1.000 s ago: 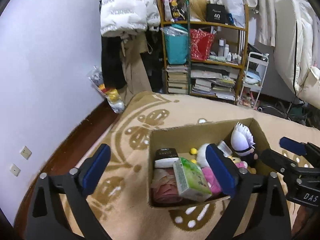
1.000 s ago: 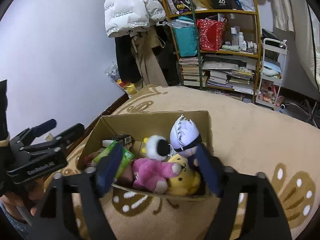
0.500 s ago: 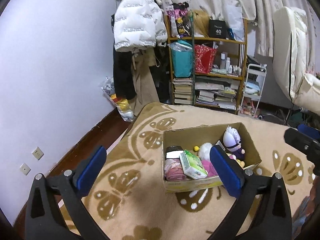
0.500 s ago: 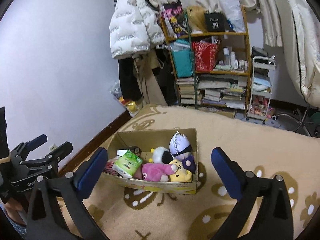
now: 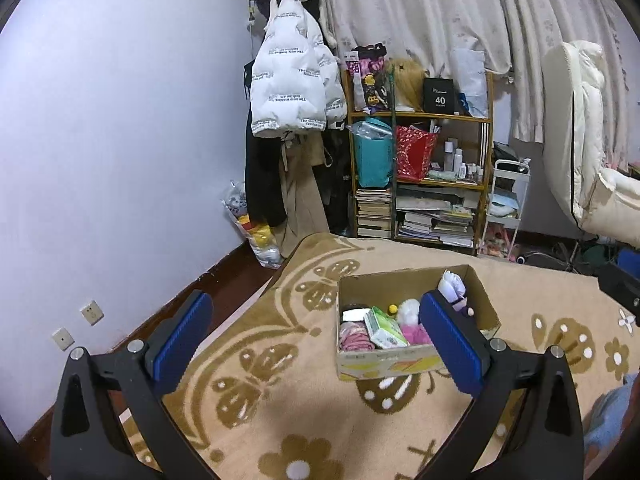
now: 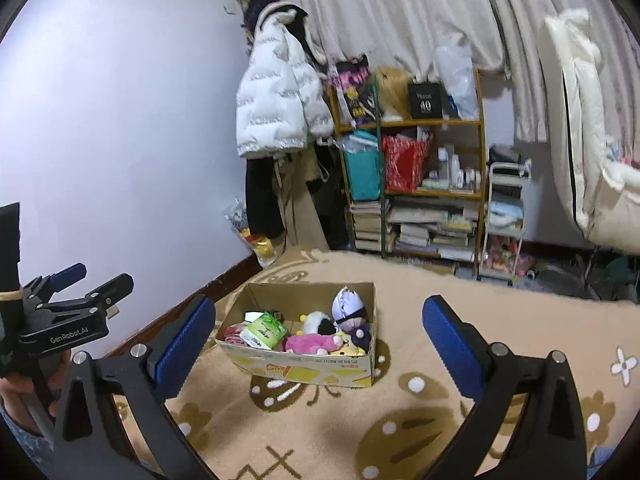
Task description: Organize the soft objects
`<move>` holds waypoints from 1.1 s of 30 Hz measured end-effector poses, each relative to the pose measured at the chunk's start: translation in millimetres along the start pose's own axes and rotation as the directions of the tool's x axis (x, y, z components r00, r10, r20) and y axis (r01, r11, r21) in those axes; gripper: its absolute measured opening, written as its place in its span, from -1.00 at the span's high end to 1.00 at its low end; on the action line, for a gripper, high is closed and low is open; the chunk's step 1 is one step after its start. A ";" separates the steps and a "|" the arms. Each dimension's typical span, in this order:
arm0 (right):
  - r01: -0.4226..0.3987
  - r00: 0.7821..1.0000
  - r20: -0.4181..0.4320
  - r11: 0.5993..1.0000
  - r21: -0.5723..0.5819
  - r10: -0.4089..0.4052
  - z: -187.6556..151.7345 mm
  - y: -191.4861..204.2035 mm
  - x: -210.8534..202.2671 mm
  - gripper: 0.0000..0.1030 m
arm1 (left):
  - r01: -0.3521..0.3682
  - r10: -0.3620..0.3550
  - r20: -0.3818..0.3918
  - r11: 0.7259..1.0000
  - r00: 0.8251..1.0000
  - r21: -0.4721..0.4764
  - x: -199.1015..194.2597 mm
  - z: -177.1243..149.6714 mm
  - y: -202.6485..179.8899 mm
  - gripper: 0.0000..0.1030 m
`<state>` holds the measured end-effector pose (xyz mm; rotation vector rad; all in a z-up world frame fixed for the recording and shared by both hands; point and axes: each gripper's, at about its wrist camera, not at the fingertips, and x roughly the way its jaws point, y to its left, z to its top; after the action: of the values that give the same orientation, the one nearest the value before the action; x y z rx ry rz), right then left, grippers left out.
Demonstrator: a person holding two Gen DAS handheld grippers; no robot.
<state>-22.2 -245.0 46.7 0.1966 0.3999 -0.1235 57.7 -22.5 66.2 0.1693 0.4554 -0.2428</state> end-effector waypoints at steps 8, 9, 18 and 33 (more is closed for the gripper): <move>-0.005 0.999 0.039 1.000 -0.017 0.006 -11.4 10.6 -26.5 -1.00 | -0.011 0.010 0.037 1.000 0.999 0.004 -28.4 -13.5 2.6 -0.98; -0.005 0.999 0.038 1.000 -0.016 0.006 -13.5 10.5 -27.5 -1.00 | -0.014 0.014 0.040 1.000 0.999 0.000 -31.1 -15.9 3.3 -0.98; -0.001 1.000 0.024 1.000 0.020 0.001 -29.0 3.2 -27.8 -1.00 | -0.005 0.006 0.060 1.000 0.998 -0.022 -35.4 -41.8 6.4 -0.98; 0.017 1.000 0.004 1.000 0.010 -0.017 -31.9 -0.6 -17.5 -1.00 | -0.027 0.027 0.012 1.000 1.000 0.001 -23.6 -61.0 2.6 -0.98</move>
<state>-50.2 -237.4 24.8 0.2027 0.3968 -0.1427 12.6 -2.3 23.2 0.1750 0.4405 -0.2180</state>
